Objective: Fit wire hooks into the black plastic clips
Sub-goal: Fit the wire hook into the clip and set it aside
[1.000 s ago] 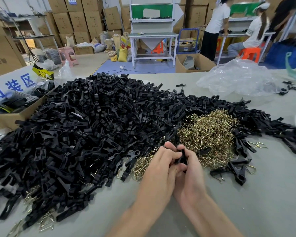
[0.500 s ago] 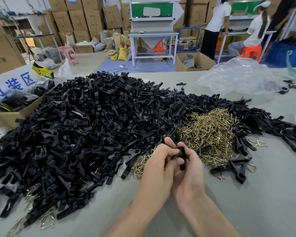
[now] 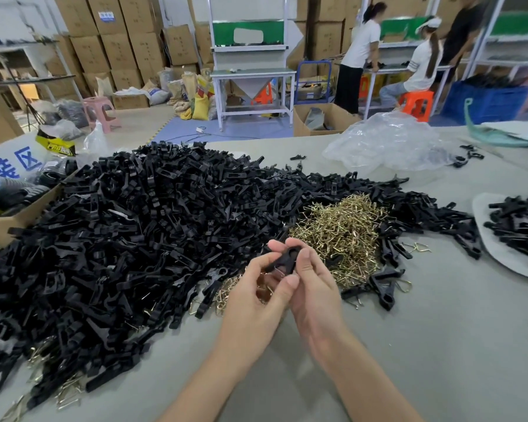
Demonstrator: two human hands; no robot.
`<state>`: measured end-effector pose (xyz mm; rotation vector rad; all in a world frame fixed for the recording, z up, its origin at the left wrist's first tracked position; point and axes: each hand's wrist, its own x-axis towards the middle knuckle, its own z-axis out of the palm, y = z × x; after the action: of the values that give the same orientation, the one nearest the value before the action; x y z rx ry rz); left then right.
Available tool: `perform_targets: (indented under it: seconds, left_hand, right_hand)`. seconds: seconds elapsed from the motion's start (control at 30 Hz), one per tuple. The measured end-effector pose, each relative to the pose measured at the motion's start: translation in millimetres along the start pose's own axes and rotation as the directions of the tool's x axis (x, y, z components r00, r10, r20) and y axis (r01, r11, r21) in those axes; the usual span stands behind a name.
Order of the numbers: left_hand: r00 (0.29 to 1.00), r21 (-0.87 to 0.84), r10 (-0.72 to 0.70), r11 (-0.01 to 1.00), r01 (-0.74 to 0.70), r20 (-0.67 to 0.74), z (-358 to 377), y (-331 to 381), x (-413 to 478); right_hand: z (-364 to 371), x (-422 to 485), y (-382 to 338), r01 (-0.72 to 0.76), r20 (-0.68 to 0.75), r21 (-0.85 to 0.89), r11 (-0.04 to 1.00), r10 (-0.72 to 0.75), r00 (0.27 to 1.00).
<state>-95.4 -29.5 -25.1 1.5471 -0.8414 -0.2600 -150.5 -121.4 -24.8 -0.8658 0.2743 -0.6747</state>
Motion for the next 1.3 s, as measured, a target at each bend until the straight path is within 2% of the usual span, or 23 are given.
perform_targets:
  seconds: [0.1,0.17,0.23,0.33,0.43,0.53,0.63,0.73,0.87,0.97,1.07,1.13,1.17,1.2,1.3]
  left_hand:
    - [0.994,0.148,0.095,0.984,-0.101,0.048,22,6,2]
    - [0.988,0.174,0.121,0.975,-0.137,0.1,46,14,8]
    - [0.983,0.16,0.089,0.98,-0.115,0.16,79,24,14]
    - [0.973,0.136,0.071,0.985,-0.103,0.222,145,43,28]
    - [0.959,0.099,0.078,0.989,-0.109,0.274,230,76,53]
    - [0.937,0.155,0.084,0.978,-0.143,0.338,308,111,84]
    - [0.92,0.214,0.019,0.971,-0.11,0.39,342,121,97]
    - [0.917,0.248,0.066,0.953,-0.174,0.393,318,104,91]
    - [0.944,0.312,0.14,0.921,-0.235,0.297,221,66,79]
    - [0.982,0.476,0.149,0.859,-0.186,0.116,123,35,66]
    - [0.975,0.67,0.167,0.742,-0.025,-0.148,29,6,45]
    - [0.942,0.753,0.145,0.642,0.143,-0.302,-19,-9,29]
    - [0.933,0.787,0.132,0.583,0.201,-0.336,-35,-15,23]
    - [0.933,0.821,0.123,0.523,0.229,-0.339,-46,-21,19]
    - [0.956,0.913,0.139,0.356,0.197,-0.26,-59,-32,20]
  right_hand:
    - [-17,-8,-18,0.075,-0.079,-0.084,0.994,-0.082,0.993]
    - [-35,-12,-36,0.125,-0.162,-0.141,0.982,-0.147,0.976]
    - [-58,-16,-58,0.133,-0.28,-0.148,0.98,-0.171,0.945]
    - [-96,-24,-105,0.12,-0.464,-0.01,0.993,-0.111,0.879]
    - [-133,-34,-152,0.164,-0.562,0.119,0.979,-0.069,0.824]
    - [-156,-41,-183,0.213,-0.632,0.129,0.969,-0.085,0.77]
    - [-164,-40,-197,0.232,-0.64,0.116,0.966,-0.106,0.761]
    - [-156,-31,-191,0.226,-0.6,0.11,0.968,-0.117,0.791]
    - [-115,-14,-157,0.091,-0.512,0.036,0.995,-0.06,0.857]
    - [-76,-7,-118,0.035,-0.413,-0.046,0.998,-0.051,0.909]
    - [-42,-3,-76,0.042,-0.282,-0.222,0.974,-0.105,0.954]
    - [-22,0,-49,0.063,-0.188,-0.38,0.923,-0.144,0.971]
    - [-14,1,-36,0.088,-0.137,-0.463,0.882,-0.169,0.976]
    - [-7,2,-24,0.12,-0.083,-0.548,0.828,-0.196,0.977]
    - [3,3,2,0.243,0.088,-0.759,0.603,-0.276,0.957]
